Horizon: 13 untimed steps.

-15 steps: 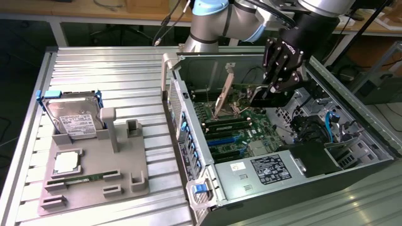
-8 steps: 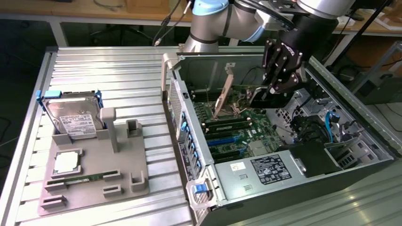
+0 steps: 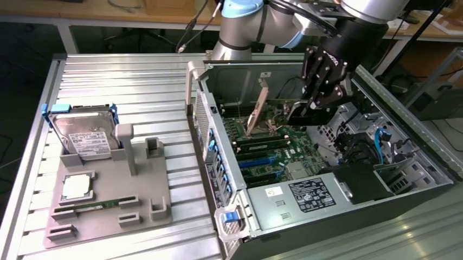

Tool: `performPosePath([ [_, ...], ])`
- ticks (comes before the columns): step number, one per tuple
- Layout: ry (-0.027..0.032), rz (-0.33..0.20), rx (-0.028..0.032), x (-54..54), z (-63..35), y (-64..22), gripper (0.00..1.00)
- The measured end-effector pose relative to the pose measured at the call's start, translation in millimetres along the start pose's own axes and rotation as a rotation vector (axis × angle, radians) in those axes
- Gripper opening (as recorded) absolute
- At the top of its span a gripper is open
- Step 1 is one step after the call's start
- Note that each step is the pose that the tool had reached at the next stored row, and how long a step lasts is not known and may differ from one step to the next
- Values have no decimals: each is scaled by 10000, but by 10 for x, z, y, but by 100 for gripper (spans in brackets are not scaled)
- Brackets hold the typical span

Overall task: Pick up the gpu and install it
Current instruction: 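Insert the gpu into the slot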

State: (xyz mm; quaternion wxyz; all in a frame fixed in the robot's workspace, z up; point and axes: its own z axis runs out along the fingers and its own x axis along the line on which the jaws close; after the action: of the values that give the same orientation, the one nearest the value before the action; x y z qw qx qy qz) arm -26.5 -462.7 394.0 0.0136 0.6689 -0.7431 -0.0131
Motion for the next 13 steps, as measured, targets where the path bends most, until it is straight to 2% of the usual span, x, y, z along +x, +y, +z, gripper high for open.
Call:
performPosePath([
  [13,37,0,4,0,41,-1,27],
])
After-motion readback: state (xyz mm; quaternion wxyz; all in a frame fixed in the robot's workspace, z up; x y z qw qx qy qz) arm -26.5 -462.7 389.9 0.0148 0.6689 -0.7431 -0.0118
